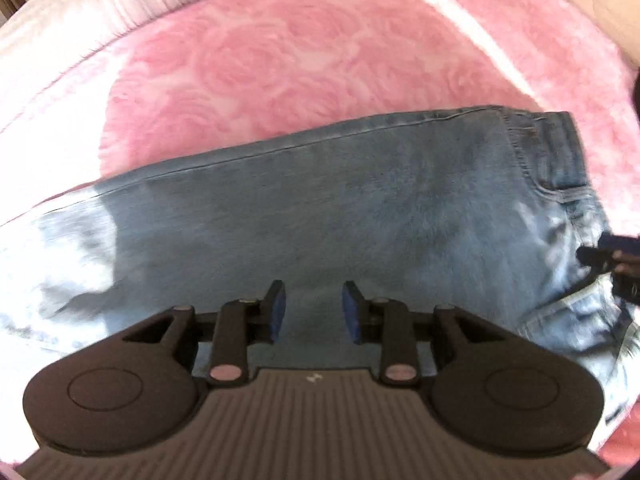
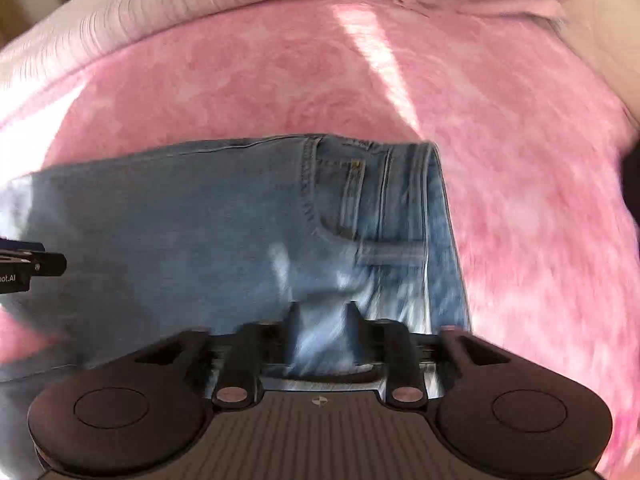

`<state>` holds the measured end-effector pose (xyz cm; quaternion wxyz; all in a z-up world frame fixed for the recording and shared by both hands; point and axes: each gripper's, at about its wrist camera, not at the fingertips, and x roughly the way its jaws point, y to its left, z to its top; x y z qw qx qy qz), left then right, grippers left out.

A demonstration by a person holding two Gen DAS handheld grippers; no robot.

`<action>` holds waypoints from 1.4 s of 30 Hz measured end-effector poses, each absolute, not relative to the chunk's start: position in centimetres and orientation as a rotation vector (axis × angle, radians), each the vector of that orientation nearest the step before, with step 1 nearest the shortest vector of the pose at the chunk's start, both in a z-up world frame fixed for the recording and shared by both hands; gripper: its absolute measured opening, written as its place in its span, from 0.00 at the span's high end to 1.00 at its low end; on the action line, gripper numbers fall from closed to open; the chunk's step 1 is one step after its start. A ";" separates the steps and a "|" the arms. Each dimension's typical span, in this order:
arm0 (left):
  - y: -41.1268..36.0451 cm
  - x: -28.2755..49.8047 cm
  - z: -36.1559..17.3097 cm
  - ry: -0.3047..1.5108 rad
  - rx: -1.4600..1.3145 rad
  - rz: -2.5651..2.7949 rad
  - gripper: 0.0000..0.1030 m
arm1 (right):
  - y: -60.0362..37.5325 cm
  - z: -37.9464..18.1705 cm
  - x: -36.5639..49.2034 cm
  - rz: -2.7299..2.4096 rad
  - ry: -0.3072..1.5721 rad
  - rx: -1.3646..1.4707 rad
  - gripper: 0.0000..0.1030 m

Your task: Fold clothes

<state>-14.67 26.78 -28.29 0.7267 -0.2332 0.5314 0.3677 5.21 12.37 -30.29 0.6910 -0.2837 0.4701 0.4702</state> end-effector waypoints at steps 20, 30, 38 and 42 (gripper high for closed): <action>19.1 -39.9 -13.0 1.194 -0.500 0.992 0.63 | 4.1 -14.6 -12.4 0.943 1.123 -0.494 0.51; 13.0 -42.2 -10.5 1.112 -0.563 1.171 0.63 | 2.2 -12.9 -13.5 1.077 1.049 -0.635 0.50; 4.3 -41.6 -9.6 1.056 -0.630 1.275 0.62 | -2.8 -12.0 -11.4 1.155 1.043 -0.686 0.43; 0.7 -40.7 -9.3 1.033 -0.635 1.300 0.61 | -5.0 -11.3 -11.1 1.208 1.013 -0.716 0.40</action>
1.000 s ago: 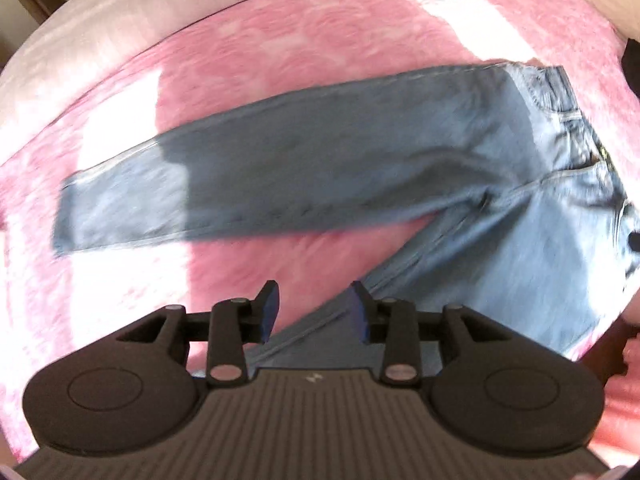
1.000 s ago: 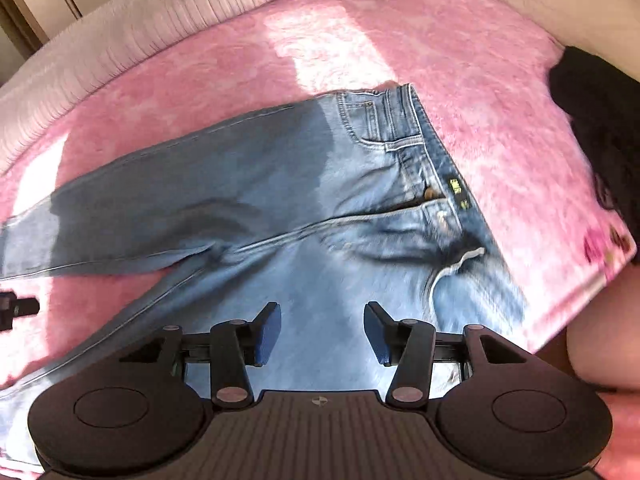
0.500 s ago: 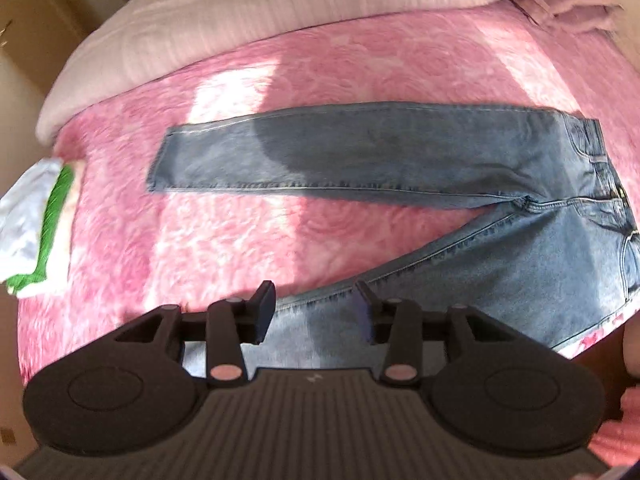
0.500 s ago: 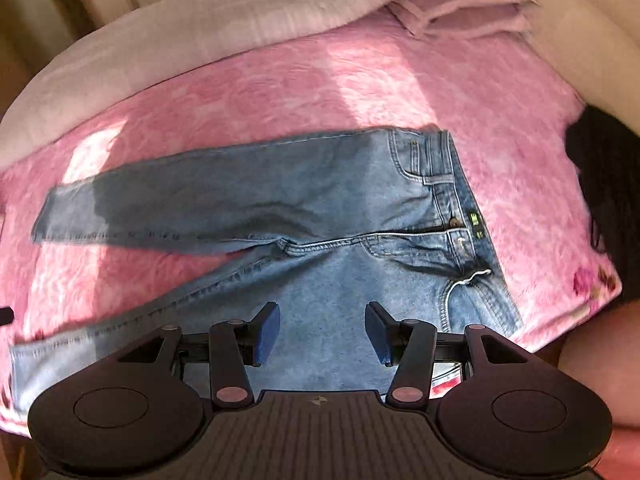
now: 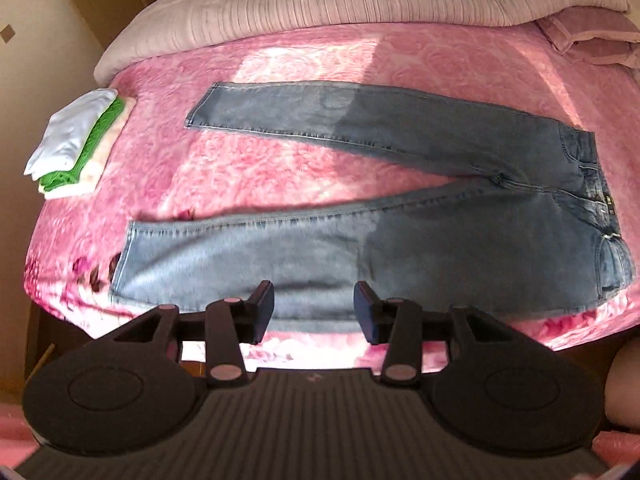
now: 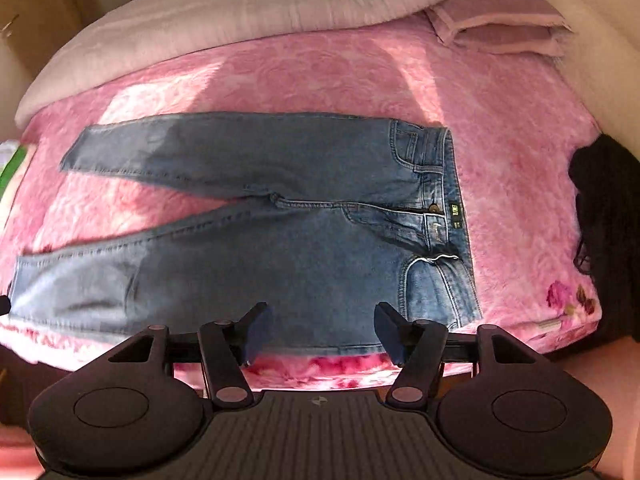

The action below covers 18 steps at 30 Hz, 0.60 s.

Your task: Fold clothes

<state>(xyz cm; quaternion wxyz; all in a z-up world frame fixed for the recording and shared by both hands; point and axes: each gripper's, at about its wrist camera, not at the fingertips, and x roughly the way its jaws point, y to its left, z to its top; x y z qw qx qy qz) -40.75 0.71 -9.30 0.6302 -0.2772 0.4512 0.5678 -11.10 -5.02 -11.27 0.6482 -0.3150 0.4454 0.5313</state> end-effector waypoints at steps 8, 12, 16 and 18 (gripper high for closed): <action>-4.1 -39.0 -8.6 0.996 -0.637 1.323 0.61 | -9.0 -10.8 -11.1 1.265 0.996 -0.765 0.33; -5.6 -38.7 -8.1 0.984 -0.637 1.336 0.60 | -10.2 -10.8 -11.5 1.294 1.007 -0.801 0.26; -6.6 -38.7 -7.7 0.976 -0.644 1.355 0.60 | -10.7 -10.8 -11.9 1.319 1.005 -0.827 0.22; -6.9 -38.8 -7.5 0.971 -0.646 1.365 0.60 | -10.8 -10.6 -12.1 1.326 0.996 -0.829 0.21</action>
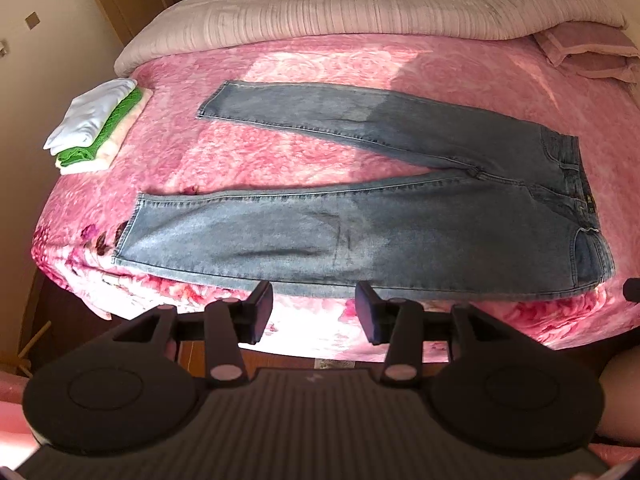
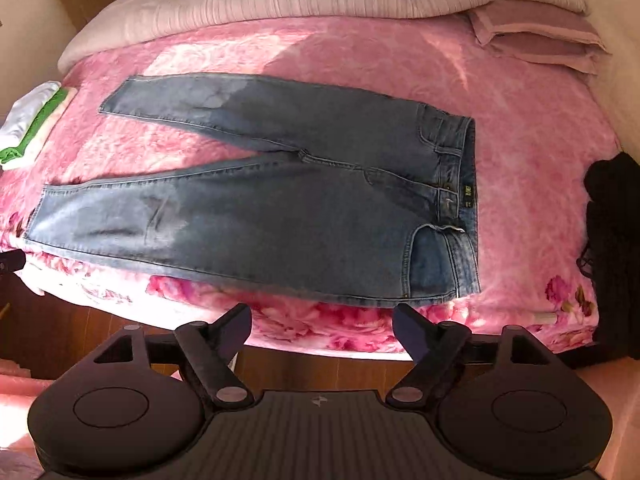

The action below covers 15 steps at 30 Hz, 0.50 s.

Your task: Fold clothes

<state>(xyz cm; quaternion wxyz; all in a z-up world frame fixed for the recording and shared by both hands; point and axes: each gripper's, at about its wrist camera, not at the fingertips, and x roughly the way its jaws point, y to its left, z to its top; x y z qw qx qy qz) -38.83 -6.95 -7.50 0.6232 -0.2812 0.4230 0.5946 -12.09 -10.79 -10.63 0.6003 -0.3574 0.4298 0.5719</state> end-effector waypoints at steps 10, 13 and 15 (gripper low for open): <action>-7.8 -40.7 -6.9 0.959 -0.671 1.420 0.60 | -10.5 -10.3 -13.7 1.366 0.959 -0.868 0.19; -7.9 -41.2 -7.0 0.967 -0.680 1.437 0.60 | -10.4 -10.4 -14.2 1.379 0.959 -0.872 0.18; -7.9 -41.5 -7.2 0.973 -0.684 1.445 0.60 | -10.2 -10.5 -14.4 1.385 0.962 -0.876 0.18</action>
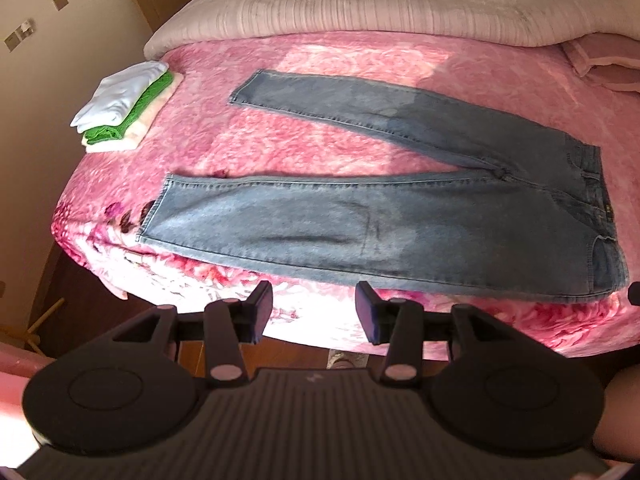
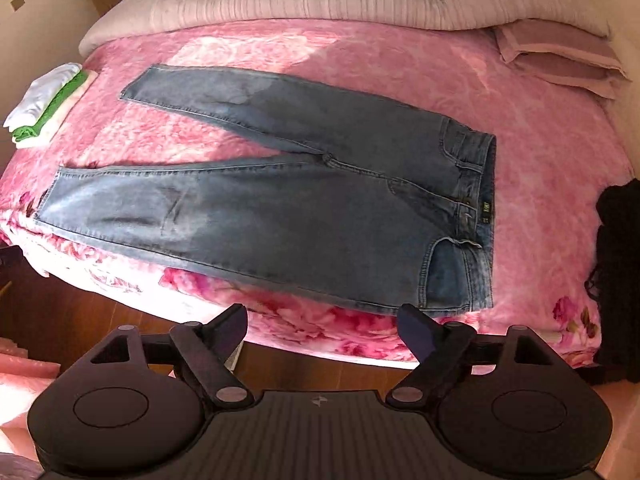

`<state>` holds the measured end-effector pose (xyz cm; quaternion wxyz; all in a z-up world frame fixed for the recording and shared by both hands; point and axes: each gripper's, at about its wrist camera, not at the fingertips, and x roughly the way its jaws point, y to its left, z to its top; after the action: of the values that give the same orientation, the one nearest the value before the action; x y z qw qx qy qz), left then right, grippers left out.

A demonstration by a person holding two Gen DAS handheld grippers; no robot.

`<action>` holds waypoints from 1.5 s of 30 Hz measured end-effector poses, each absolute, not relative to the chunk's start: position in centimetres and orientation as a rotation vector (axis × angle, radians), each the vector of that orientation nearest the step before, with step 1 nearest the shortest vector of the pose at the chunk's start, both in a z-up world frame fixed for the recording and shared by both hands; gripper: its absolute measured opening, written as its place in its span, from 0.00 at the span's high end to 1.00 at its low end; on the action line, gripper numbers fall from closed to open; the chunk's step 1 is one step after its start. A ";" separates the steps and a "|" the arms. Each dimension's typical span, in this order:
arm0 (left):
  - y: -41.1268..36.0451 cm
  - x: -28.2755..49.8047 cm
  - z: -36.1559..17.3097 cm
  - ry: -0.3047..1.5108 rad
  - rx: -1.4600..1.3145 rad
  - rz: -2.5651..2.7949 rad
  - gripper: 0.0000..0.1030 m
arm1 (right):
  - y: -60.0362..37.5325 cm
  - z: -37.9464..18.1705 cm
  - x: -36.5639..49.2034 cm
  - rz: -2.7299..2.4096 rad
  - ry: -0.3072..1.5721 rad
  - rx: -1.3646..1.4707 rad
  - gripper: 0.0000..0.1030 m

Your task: Fold clothes

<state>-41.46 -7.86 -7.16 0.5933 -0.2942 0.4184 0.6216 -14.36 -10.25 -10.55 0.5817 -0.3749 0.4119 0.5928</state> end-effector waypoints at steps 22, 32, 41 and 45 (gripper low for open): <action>-6.0 -44.2 -7.7 0.998 -0.740 1.523 0.60 | -6.4 -11.6 -16.0 1.433 0.967 -0.923 0.17; -3.3 -44.8 -8.5 1.006 -0.750 1.501 0.60 | -3.9 -12.3 -16.5 1.411 0.981 -0.916 0.17; 4.3 -45.5 -9.1 1.023 -0.700 1.379 0.60 | 0.9 -12.3 -15.0 1.259 1.020 -0.813 0.17; 9.2 -45.3 -9.2 1.019 -0.639 1.259 0.60 | 3.1 -12.1 -14.0 1.175 1.043 -0.737 0.17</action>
<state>-45.26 9.19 -9.18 0.6442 -0.2808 0.4477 0.5529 -13.97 3.06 -12.08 0.6465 -0.3237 0.4587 0.5166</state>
